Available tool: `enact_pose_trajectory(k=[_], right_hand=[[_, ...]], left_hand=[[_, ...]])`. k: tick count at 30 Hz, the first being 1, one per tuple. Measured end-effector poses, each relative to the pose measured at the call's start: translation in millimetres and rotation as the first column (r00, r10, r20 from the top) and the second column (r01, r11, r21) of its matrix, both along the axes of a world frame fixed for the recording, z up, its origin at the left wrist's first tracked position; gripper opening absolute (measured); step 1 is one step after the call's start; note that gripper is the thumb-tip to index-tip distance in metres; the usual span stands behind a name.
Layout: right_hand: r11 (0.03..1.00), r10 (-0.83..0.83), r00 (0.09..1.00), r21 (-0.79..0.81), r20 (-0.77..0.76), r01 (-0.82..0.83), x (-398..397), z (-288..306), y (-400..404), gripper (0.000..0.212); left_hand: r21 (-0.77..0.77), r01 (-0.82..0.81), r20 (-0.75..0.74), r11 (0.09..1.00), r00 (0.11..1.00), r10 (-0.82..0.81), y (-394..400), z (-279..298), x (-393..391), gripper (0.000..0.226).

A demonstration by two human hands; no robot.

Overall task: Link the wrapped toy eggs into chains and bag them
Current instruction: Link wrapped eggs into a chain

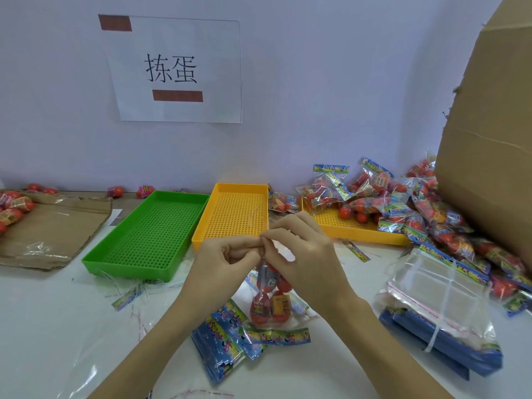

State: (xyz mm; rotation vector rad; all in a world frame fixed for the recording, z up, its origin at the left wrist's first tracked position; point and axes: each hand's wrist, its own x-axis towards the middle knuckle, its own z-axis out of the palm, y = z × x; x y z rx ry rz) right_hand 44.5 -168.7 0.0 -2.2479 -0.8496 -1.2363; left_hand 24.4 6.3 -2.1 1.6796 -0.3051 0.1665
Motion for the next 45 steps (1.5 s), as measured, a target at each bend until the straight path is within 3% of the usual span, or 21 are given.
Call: enact_pose_trajectory(k=[3, 6, 9, 14, 16, 20, 21, 24, 26, 30, 32, 37, 41, 45], right_hand=[[0.999, -0.039, 0.999, 0.038, 0.004, 0.039, -0.4, -0.2, 3.9, 0.009], [0.98, -0.092, 0.996, 0.175, -0.022, 0.094, 4.6, 6.1, -5.8, 0.011], [0.911, -0.23, 0.965, 0.321, -0.125, 0.258, 15.9, 13.8, -37.9, 0.01], [0.787, -0.391, 0.859, 0.365, -0.33, 0.498, 27.7, 13.2, -82.9, 0.007], [0.813, -0.334, 0.834, 0.314, -0.439, 0.49, 29.8, 12.6, -91.8, 0.01], [0.947, -0.171, 0.717, 0.09, -0.676, 0.31, 28.9, 0.0, -68.2, 0.017], [0.962, -0.162, 0.708, 0.05, -0.688, 0.269, 28.2, -4.0, -59.2, 0.012], [0.978, -0.176, 0.724, -0.034, -0.667, 0.207, 26.5, -11.7, -39.7, 0.022], [0.978, -0.159, 0.717, -0.011, -0.679, 0.207, 23.1, -12.8, -34.2, 0.008], [0.985, -0.125, 0.728, 0.006, -0.674, 0.174, 17.2, -12.7, -26.2, 0.04], [0.986, -0.033, 0.72, 0.094, -0.693, 0.136, 16.5, -10.9, -24.4, 0.05], [0.932, 0.18, 0.657, 0.341, -0.732, 0.125, 8.7, -10.0, -21.5, 0.045], [0.89, 0.243, 0.645, 0.43, -0.724, 0.148, 8.3, -4.9, -16.5, 0.029], [0.746, 0.505, 0.432, 0.63, -0.747, 0.216, 10.9, 1.5, -14.7, 0.024]], left_hand=[[-0.019, -0.003, -0.027, 1.0, 1.0, 0.002, -1.6, 0.6, 0.5, 0.033], [-0.051, 0.003, -0.05, 0.999, 0.999, -0.005, -0.7, 1.8, 1.6, 0.031], [-0.108, -0.038, -0.106, 0.993, 0.994, 0.026, 7.6, 1.7, 7.8, 0.029], [-0.2, -0.141, -0.145, 0.97, 0.983, 0.113, 19.5, -1.9, 17.7, 0.025], [-0.217, -0.163, -0.152, 0.963, 0.98, 0.131, 22.0, -4.4, 20.7, 0.025], [-0.25, -0.146, -0.153, 0.957, 0.982, 0.11, 24.4, -5.5, 23.5, 0.026], [-0.258, -0.136, -0.15, 0.957, 0.984, 0.1, 24.5, -5.4, 23.8, 0.026], [-0.285, -0.108, -0.131, 0.952, 0.989, 0.072, 24.3, -4.1, 24.0, 0.027], [-0.299, -0.086, -0.106, 0.95, 0.993, 0.057, 23.7, -3.8, 24.3, 0.028], [-0.305, -0.04, -0.083, 0.951, 0.996, 0.015, 23.6, -3.9, 24.0, 0.027], [-0.307, -0.031, -0.089, 0.951, 0.996, 0.003, 23.8, -4.2, 24.3, 0.027], [-0.31, -0.009, -0.071, 0.951, 0.997, -0.014, 24.7, -5.6, 25.1, 0.027], [-0.301, 0.01, -0.054, 0.954, 0.998, -0.028, 25.8, -6.5, 26.0, 0.029], [-0.303, 0.017, -0.048, 0.953, 0.998, -0.033, 26.3, -7.6, 27.2, 0.03]])
